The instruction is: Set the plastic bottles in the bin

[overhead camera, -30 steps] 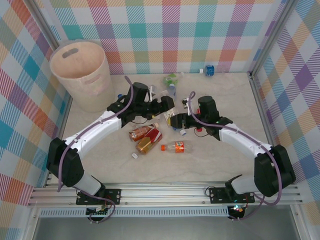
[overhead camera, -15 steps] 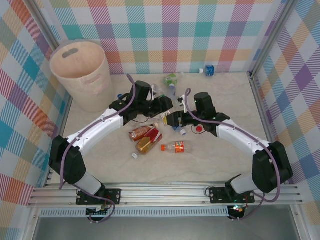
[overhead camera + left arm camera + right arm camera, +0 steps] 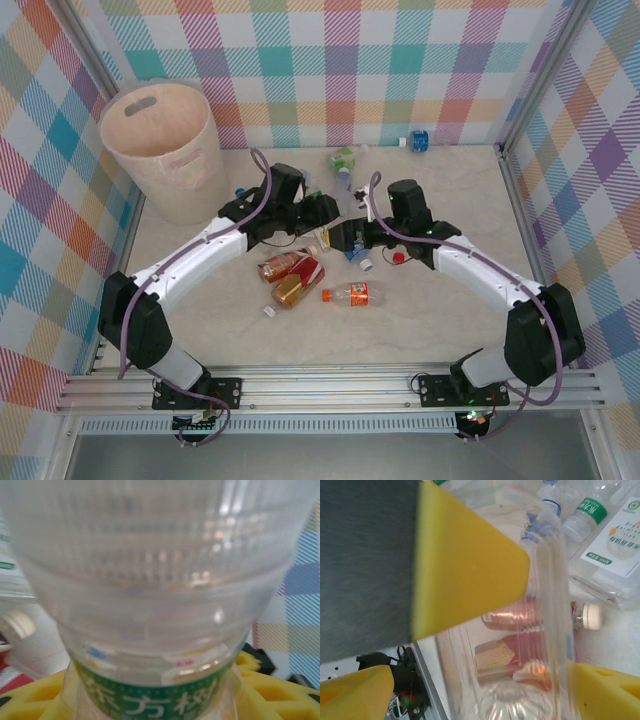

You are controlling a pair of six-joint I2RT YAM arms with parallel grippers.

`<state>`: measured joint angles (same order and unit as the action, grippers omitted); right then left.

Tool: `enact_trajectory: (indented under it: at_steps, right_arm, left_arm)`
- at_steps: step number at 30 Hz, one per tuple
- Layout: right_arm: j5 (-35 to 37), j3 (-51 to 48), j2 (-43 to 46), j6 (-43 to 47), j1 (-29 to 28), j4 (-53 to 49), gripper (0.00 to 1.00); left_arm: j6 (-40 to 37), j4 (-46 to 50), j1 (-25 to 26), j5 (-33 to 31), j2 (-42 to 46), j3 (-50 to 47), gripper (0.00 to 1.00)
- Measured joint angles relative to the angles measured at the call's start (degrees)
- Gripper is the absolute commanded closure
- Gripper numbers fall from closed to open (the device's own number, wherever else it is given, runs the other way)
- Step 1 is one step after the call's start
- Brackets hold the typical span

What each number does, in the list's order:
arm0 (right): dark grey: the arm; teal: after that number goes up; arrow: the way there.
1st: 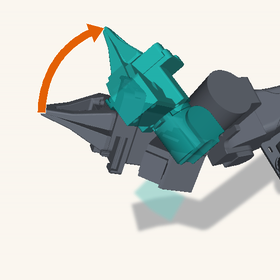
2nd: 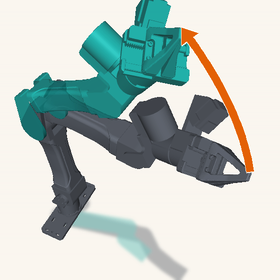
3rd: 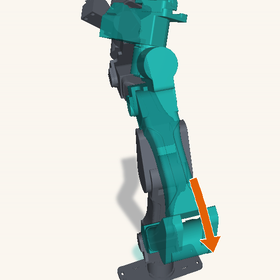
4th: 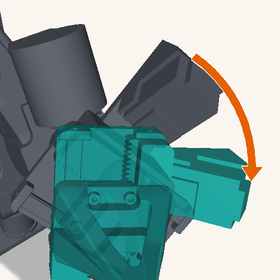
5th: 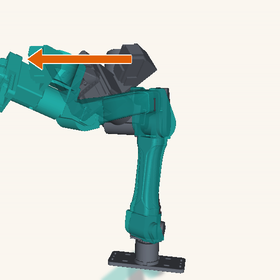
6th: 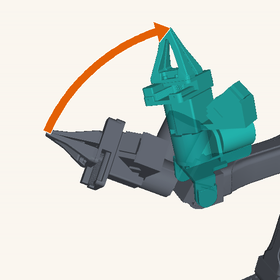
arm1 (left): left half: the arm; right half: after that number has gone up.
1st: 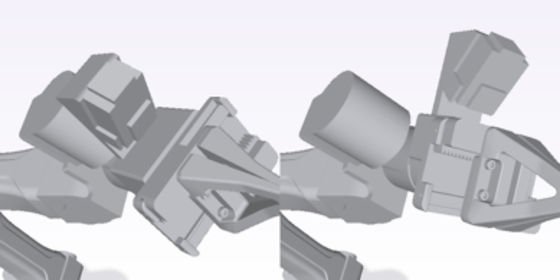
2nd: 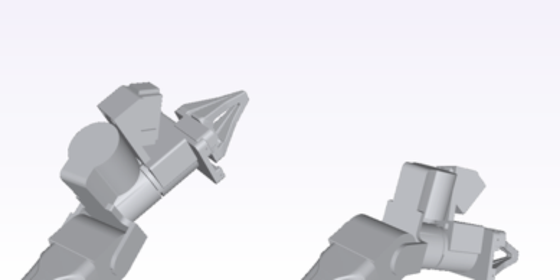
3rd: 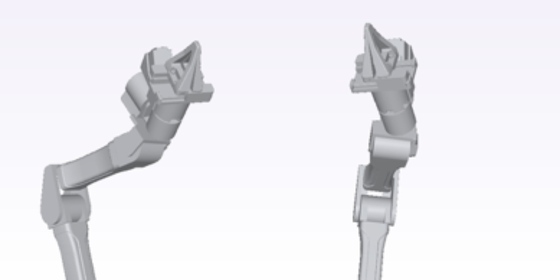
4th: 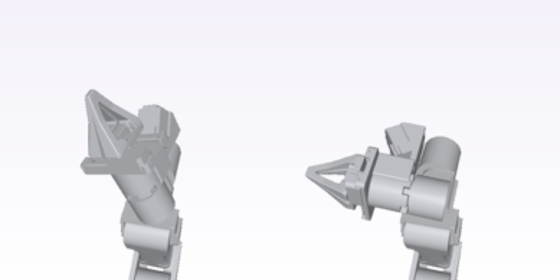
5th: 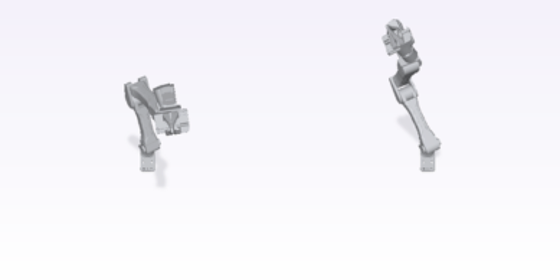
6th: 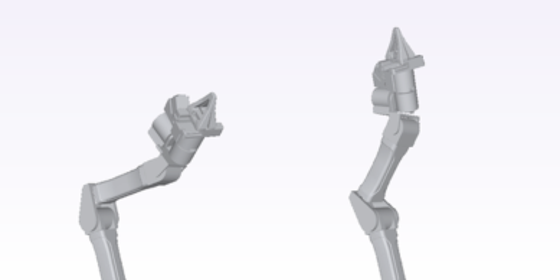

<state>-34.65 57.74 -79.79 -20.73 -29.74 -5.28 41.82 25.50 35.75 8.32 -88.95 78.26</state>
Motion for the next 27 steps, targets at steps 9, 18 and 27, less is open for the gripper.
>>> enact_trajectory:
  at_steps: [9,18,27]
  right_arm:
    - [7.15,-2.99,9.03,0.85,0.00,0.72,0.00]
    - [23.78,-9.64,14.95,0.55,0.00,1.33,0.00]
    - [32.20,-12.09,18.38,0.44,0.00,1.31,0.00]
  left_arm:
    - [-2.80,5.68,-4.92,-9.94,4.48,2.21,0.46]
    - [-9.31,9.25,-8.52,-21.18,8.87,7.91,0.46]
    - [-22.36,-0.04,-14.60,-35.23,12.55,11.32,0.46]
